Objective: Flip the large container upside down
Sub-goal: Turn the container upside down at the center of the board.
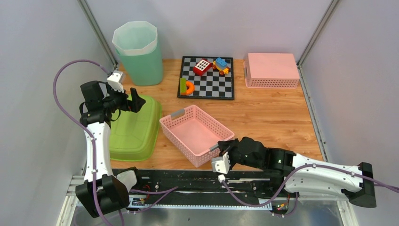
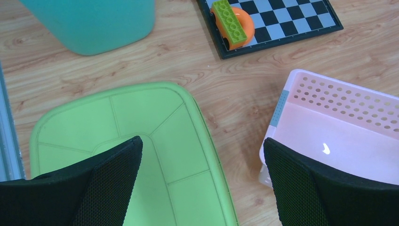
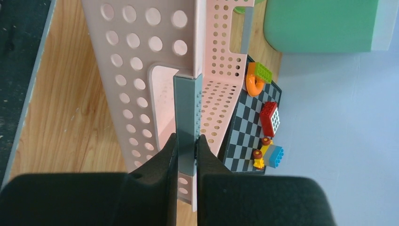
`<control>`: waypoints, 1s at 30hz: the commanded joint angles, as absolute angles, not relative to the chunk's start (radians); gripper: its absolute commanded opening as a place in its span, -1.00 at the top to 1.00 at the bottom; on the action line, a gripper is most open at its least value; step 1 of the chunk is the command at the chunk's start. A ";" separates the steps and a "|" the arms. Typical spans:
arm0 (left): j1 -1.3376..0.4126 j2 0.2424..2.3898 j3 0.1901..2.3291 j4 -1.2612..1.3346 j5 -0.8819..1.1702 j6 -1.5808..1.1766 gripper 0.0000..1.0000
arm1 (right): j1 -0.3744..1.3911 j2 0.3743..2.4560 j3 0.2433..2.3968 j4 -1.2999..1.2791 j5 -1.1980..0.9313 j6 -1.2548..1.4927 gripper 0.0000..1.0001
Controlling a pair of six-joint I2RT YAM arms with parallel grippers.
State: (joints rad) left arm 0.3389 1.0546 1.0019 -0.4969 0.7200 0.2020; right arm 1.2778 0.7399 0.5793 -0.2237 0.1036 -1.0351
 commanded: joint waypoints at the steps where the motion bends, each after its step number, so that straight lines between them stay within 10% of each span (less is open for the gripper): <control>1: 0.345 1.061 1.009 -0.500 0.713 0.209 -1.00 | 1.228 0.733 0.685 -0.325 -0.026 -0.923 0.95; 30: 0.345 1.054 1.012 -0.501 0.732 0.205 -1.00 | 0.590 0.941 0.995 -0.497 -0.917 -0.458 0.95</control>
